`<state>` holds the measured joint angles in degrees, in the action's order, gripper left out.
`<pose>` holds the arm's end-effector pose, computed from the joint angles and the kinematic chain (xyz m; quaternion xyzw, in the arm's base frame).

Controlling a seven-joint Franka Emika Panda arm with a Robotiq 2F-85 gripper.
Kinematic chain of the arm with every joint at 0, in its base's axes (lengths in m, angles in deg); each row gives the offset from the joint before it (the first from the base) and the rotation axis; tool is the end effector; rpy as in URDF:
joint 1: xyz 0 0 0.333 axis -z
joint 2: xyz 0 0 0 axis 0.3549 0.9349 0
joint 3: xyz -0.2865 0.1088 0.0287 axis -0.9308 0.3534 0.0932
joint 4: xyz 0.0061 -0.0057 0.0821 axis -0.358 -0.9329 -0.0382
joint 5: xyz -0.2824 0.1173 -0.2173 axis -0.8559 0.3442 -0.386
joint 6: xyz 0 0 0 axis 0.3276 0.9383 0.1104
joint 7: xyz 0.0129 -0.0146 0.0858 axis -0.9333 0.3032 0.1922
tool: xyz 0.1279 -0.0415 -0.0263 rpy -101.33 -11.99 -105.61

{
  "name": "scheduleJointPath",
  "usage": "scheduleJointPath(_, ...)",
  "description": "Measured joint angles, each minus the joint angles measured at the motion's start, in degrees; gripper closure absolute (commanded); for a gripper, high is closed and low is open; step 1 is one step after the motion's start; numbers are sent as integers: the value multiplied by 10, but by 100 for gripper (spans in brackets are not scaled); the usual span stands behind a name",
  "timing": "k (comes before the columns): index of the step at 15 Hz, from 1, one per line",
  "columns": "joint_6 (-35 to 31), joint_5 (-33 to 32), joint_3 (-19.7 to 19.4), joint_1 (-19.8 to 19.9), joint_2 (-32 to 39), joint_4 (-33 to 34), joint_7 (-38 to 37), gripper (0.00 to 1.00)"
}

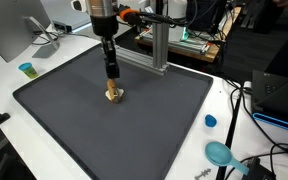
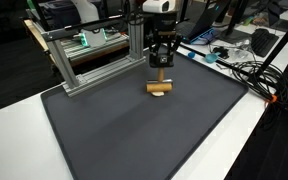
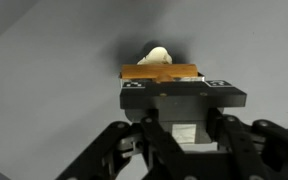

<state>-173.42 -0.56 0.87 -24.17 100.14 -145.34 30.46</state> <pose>0.5895 0.0195 0.2940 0.9514 -0.3007 0.0663 0.0101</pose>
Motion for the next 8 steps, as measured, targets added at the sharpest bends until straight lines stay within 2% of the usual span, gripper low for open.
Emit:
scheduleJointPath(4, 13, 71, 2, 18, 1, 6, 114, 79)
scheduleJointPath(8, 51, 95, 3, 20, 3, 17, 155, 79)
